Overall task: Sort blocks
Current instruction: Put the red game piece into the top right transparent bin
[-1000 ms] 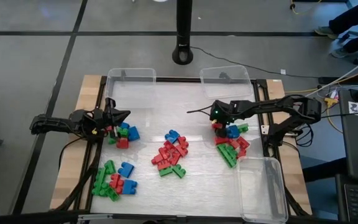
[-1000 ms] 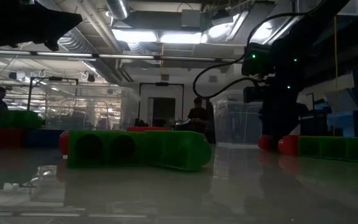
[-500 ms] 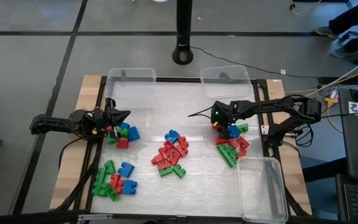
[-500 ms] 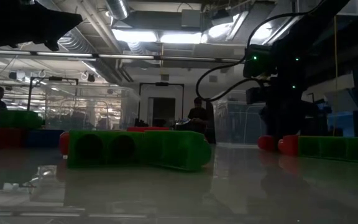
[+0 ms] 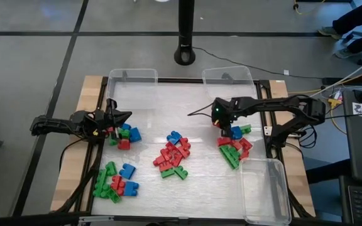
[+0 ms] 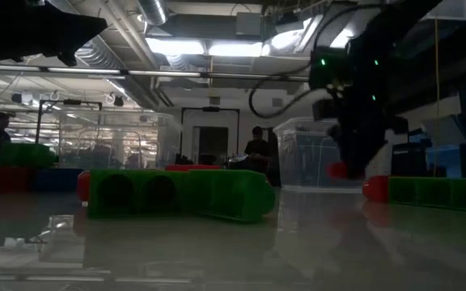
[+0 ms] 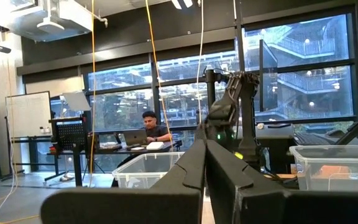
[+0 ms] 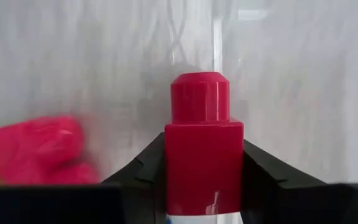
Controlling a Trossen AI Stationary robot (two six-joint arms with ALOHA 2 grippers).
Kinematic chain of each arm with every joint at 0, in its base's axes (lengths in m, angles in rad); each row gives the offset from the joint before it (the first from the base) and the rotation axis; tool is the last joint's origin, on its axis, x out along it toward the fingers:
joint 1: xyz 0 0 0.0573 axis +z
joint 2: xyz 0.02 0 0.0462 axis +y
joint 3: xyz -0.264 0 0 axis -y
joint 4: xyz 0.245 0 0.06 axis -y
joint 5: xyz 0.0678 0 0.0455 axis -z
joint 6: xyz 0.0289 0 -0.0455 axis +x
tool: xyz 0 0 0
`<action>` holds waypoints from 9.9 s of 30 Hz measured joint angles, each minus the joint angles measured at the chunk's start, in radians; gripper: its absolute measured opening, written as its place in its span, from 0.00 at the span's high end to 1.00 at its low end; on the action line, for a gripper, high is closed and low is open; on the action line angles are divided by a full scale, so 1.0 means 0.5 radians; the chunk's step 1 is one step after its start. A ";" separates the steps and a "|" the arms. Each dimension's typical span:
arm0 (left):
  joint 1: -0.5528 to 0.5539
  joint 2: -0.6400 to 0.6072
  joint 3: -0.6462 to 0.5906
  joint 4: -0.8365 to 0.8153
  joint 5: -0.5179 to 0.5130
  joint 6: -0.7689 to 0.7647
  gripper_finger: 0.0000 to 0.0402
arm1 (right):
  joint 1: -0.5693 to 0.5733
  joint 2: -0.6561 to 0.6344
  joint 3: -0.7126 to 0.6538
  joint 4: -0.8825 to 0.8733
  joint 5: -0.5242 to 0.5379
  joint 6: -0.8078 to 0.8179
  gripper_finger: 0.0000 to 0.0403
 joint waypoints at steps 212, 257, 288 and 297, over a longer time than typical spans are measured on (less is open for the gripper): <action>0.001 0.000 0.000 0.005 -0.002 -0.014 0.99 | -0.465 -0.153 0.949 -0.807 0.585 -0.609 0.35; 0.001 0.000 0.000 0.002 -0.002 -0.017 0.99 | 0.391 -0.215 -0.011 -1.105 -0.157 1.197 0.37; 0.001 -0.001 0.000 -0.002 -0.003 -0.015 0.99 | 0.391 -0.211 -0.510 -0.624 -0.093 1.379 0.37; 0.001 0.000 0.000 -0.004 -0.005 -0.007 0.99 | 0.391 -0.214 -0.510 -0.620 -0.031 1.309 0.37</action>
